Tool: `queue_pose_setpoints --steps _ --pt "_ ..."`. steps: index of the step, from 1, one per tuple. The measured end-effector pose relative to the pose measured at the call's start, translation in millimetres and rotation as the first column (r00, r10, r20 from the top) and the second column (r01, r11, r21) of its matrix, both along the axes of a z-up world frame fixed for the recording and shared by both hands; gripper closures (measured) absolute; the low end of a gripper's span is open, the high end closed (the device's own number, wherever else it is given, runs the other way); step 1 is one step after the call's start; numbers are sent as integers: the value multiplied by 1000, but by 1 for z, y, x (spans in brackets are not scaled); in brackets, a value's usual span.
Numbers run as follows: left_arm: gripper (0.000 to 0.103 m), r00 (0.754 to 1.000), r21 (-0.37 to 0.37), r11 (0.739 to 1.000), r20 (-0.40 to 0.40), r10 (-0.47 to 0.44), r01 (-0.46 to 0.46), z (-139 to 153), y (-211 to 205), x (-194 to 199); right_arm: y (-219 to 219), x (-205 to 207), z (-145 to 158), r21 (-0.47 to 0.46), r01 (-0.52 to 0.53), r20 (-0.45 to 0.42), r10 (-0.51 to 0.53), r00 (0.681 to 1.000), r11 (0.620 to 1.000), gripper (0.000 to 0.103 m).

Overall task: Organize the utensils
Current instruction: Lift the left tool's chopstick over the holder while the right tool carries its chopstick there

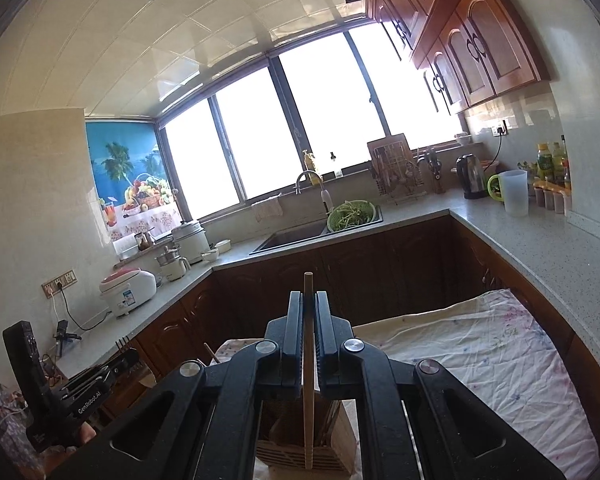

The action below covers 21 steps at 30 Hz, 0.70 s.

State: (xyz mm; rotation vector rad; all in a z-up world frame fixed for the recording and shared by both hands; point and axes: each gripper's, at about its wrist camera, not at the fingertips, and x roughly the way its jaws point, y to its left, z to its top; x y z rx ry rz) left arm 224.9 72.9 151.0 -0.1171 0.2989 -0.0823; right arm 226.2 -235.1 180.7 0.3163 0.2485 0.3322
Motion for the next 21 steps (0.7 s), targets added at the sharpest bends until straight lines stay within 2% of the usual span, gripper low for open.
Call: queue_pose_setpoints --steps 7,13,21 --pt "101 996 -15 997 24 80 -80 -8 1 22 8 21 -1 -5 13 26 -13 1000 1000 98" --pt "101 993 26 993 31 110 -111 -25 -15 33 15 36 -17 -15 21 13 -21 1000 1000 98" --pt "101 994 96 990 -7 109 -108 -58 -37 44 20 43 -48 -8 28 -27 -28 999 1000 98"
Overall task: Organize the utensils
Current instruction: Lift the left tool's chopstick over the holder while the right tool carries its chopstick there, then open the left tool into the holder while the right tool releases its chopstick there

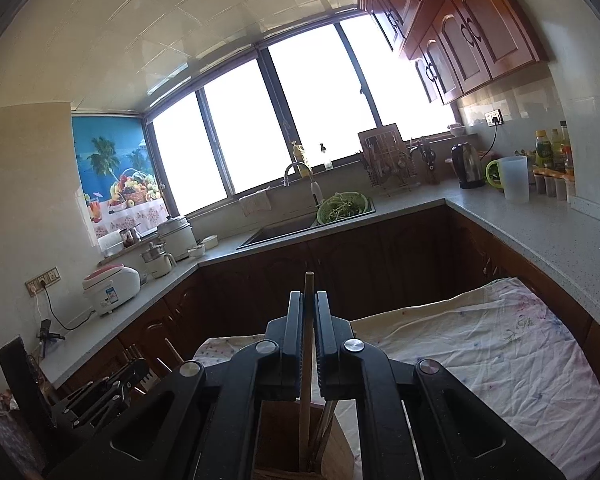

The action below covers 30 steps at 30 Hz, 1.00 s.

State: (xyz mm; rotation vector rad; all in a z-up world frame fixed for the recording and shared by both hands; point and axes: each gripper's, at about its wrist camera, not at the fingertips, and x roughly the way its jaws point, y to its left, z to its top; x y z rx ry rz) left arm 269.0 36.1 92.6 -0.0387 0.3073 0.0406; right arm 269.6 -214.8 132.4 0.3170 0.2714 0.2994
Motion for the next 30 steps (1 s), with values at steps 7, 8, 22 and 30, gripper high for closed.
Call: queue_pose_setpoints --steps 7,8,22,30 --pt "100 999 59 998 48 -24 22 -6 -10 -8 11 3 -22 -31 -17 -34 16 999 999 98" --pt "101 998 72 997 57 -32 28 -6 -12 -10 13 5 -24 -37 -25 -45 23 999 999 98" --pt "101 993 106 991 77 -93 85 -8 -14 -21 11 6 -31 -35 -25 -67 23 997 999 98" --pt "101 985 57 987 74 -153 149 -7 -9 -22 9 9 -32 -23 -25 -80 23 997 999 97"
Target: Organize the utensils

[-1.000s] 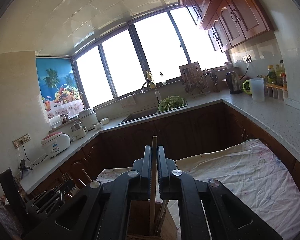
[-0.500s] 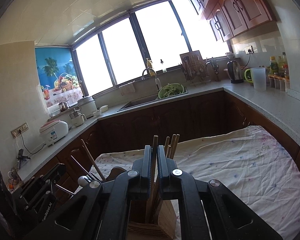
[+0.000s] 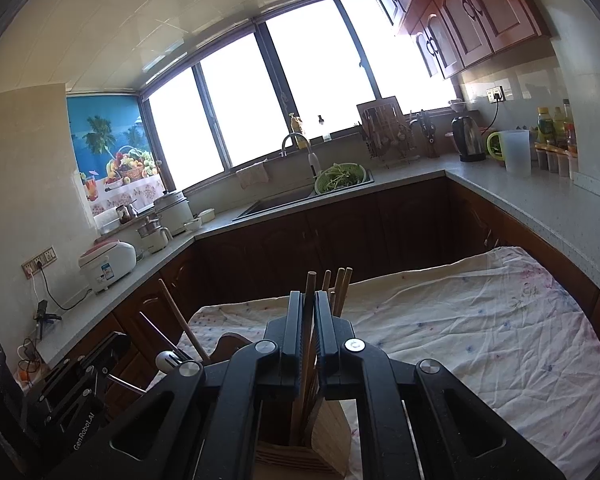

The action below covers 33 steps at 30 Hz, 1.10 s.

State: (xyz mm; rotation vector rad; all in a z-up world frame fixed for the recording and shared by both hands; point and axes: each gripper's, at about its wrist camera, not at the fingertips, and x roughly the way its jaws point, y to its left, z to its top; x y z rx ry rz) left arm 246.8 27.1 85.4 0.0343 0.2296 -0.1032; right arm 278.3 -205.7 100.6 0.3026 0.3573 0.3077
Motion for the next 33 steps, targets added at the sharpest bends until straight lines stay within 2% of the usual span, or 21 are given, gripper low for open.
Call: queue_pose_setpoints --steps 4,10,18,20,21,22,25,29,31,32,33 --pt "100 1000 -54 998 -15 -24 23 -2 12 2 0 0 0 -1 2 0 -2 1000 1000 97" --pt "100 999 -11 999 -19 -39 38 -7 6 -3 -4 -1 -2 5 0 -1 0 1000 1000 97" --pt "98 998 -33 999 -45 -44 42 -6 5 -2 -6 -4 2 9 1 5 -1 1000 1000 91" --pt "89 998 -35 998 -50 -46 44 -6 5 -2 -9 -6 4 22 5 6 -5 1000 1000 83" --pt "75 998 -36 998 -50 -44 42 -5 5 -3 -11 -7 4 27 8 9 -8 1000 1000 71" --pt "61 998 -41 998 -44 -41 39 -4 7 -4 -12 -9 6 34 8 15 -9 1000 999 63" --pt "55 999 -55 998 -30 -36 34 -2 8 -8 -16 -13 10 43 16 28 -17 999 999 61" --pt "47 999 -64 997 -39 -35 33 0 8 -11 -22 -20 15 59 22 41 -24 999 998 47" --pt "36 999 -73 997 -39 -33 30 0 9 -15 -25 -24 16 66 22 46 -25 999 998 31" --pt "32 999 -77 997 -38 -27 24 -1 10 -18 -26 -26 15 70 22 52 -25 998 997 28" --pt "23 999 -79 997 -39 -17 14 -1 11 -20 -28 -28 14 70 22 55 -26 998 997 22"
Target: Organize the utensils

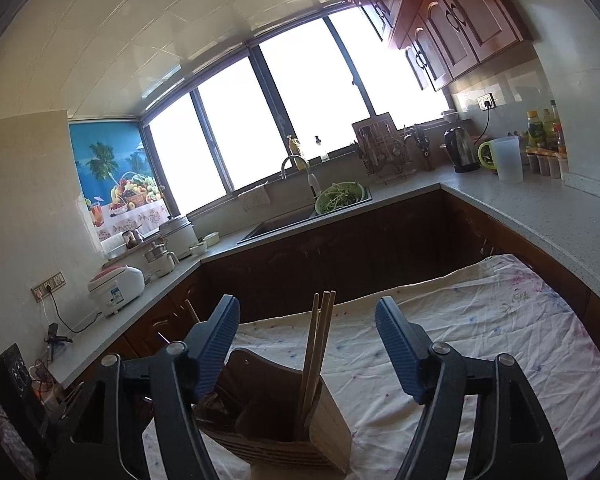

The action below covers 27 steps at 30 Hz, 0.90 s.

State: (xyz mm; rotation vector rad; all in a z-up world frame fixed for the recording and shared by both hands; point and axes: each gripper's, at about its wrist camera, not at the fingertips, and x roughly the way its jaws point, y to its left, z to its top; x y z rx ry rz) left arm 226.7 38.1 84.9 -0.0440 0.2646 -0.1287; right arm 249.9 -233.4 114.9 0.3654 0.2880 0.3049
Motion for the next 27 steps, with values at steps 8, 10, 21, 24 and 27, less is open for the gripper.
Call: queue_pose_setpoints --steps 8,10,21,24,27 --pt "9 999 -43 999 -31 29 -31 -2 10 -19 -5 -18 -13 16 -31 -18 32 999 999 5" --pt "8 999 -59 998 -41 35 -37 -2 13 -25 -5 -26 -16 17 -40 -18 40 999 999 4" --pt "3 993 -122 990 -109 53 -67 -20 21 -70 -7 -78 -37 21 -76 -32 76 997 997 2" --pt "3 989 -139 987 -135 56 -75 -26 23 -83 -8 -91 -44 15 -76 -42 77 996 997 2" --pt "3 988 -146 986 -146 57 -79 -26 24 -93 -8 -101 -45 16 -91 -50 92 995 996 2"
